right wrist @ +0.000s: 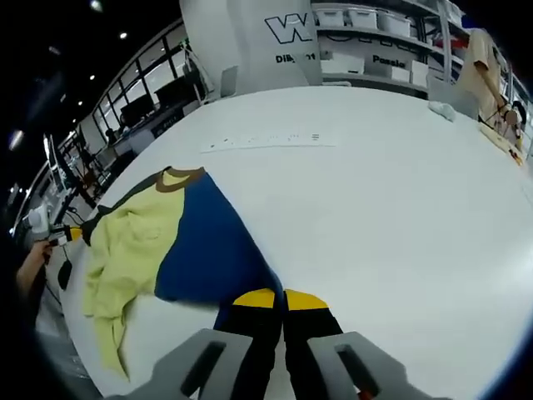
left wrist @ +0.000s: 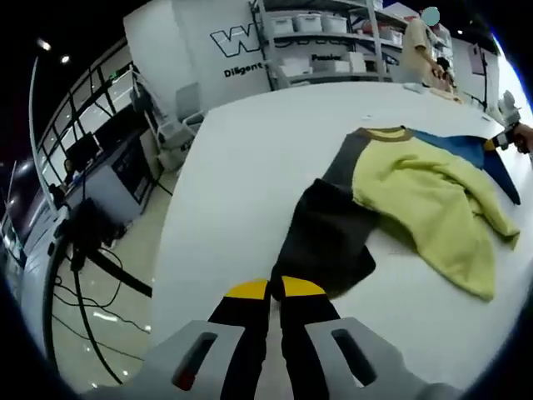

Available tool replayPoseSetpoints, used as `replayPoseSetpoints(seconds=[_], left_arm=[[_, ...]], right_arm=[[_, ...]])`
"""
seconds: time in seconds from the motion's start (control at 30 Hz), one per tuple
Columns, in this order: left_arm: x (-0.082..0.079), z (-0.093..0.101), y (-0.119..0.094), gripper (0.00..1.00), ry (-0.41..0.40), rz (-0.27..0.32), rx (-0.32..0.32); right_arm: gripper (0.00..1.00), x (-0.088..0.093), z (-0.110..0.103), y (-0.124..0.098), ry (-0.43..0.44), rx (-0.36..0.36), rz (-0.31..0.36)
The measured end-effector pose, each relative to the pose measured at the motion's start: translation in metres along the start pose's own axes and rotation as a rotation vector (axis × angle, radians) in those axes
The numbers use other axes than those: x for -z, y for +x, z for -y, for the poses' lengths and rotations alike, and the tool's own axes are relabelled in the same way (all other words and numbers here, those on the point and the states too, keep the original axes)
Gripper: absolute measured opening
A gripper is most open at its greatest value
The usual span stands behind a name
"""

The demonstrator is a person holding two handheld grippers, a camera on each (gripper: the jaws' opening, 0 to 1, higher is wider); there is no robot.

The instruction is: Fold the garment on the visible template until the final outline fits inside the template.

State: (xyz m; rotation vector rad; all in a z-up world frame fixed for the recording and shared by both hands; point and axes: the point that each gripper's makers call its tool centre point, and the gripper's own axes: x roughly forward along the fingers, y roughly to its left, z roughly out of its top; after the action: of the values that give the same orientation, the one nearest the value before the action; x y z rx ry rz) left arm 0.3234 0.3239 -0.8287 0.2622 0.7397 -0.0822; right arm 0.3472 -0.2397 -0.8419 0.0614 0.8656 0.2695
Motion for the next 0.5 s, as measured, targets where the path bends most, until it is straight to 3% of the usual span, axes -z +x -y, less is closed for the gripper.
replayPoseSetpoints(seconds=[0.07,0.1,0.17,0.5], left_arm=[[0.002,-0.006,0.003,0.05,0.025,-0.016,-0.032],[0.003,-0.008,0.006,0.05,0.039,-0.032,-0.044],[0.004,-0.009,0.009,0.05,0.048,-0.039,-0.047],[0.004,-0.029,0.017,0.06,0.052,-0.062,-0.120]], right_arm=[[0.00,0.002,0.003,0.002,0.014,0.018,-0.019],[0.00,0.005,0.003,0.004,0.068,0.009,-0.055],[0.00,0.003,0.005,0.005,0.071,0.009,-0.057],[0.00,-0.008,0.020,0.006,-0.030,0.099,-0.042]])
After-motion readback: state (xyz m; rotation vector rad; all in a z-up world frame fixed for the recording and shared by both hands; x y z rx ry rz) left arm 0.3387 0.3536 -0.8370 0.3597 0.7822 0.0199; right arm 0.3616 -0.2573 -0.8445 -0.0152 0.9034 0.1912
